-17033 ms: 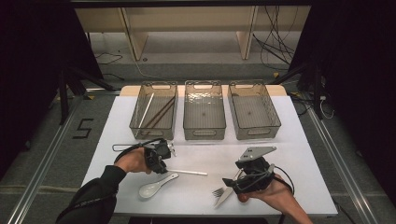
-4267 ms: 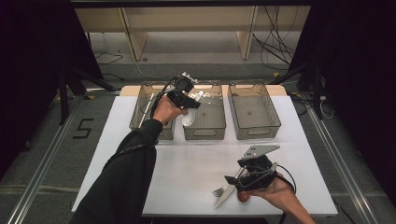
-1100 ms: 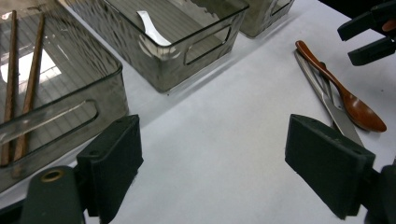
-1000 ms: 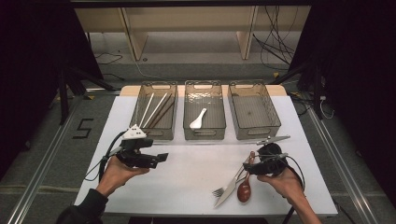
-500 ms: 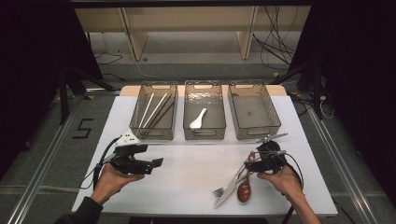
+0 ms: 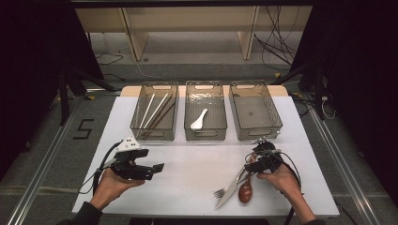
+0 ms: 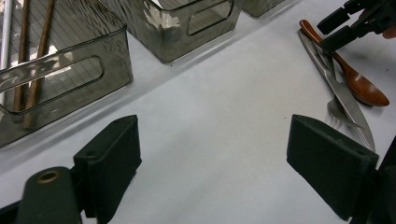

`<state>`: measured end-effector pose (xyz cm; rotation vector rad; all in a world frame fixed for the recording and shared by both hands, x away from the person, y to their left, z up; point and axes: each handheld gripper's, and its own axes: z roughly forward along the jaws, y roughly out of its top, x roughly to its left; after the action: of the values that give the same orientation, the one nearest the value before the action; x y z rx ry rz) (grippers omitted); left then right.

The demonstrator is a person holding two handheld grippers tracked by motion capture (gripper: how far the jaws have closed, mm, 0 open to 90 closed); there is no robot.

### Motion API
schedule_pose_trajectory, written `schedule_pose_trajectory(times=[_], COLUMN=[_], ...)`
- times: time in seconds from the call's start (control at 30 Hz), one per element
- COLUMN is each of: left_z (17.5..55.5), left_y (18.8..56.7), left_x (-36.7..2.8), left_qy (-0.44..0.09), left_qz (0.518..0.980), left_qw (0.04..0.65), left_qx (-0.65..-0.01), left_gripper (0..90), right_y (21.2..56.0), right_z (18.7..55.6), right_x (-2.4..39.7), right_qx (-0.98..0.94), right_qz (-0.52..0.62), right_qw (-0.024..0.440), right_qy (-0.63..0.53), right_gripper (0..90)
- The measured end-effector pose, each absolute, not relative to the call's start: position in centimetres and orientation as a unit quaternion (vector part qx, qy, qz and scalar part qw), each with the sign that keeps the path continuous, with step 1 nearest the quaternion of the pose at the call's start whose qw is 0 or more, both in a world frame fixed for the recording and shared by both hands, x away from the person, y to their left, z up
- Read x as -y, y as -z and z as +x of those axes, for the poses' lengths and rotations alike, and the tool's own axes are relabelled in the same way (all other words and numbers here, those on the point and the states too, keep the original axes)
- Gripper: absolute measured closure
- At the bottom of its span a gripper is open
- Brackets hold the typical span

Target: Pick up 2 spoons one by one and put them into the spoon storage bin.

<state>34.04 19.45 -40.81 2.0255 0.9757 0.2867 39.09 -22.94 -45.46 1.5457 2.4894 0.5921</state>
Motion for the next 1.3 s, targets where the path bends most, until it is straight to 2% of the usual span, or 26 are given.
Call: schedule_pose_trajectory(times=[0.47, 1.07, 1.3], left_z=[34.07, 34.07, 34.1], left_y=[40.99, 41.1, 41.11], left_x=[-19.57, -19.46, -19.5], left_qy=[-0.116, -0.117, -0.118], left_qz=[0.809, 0.809, 0.809], left_qw=[0.421, 0.421, 0.421], left_qx=[-0.393, -0.394, -0.393], left_gripper=[16.8, 16.8, 16.8], right_y=[45.9, 45.76, 45.65], right_z=[39.28, 39.17, 39.09], right_x=[22.34, 22.14, 22.0], right_qx=[-0.844, -0.852, -0.858], right_qz=[0.498, 0.482, 0.472], right_qw=[0.067, 0.063, 0.07], right_qy=[-0.188, -0.194, -0.19], right_gripper=[49.0, 77.5, 78.9])
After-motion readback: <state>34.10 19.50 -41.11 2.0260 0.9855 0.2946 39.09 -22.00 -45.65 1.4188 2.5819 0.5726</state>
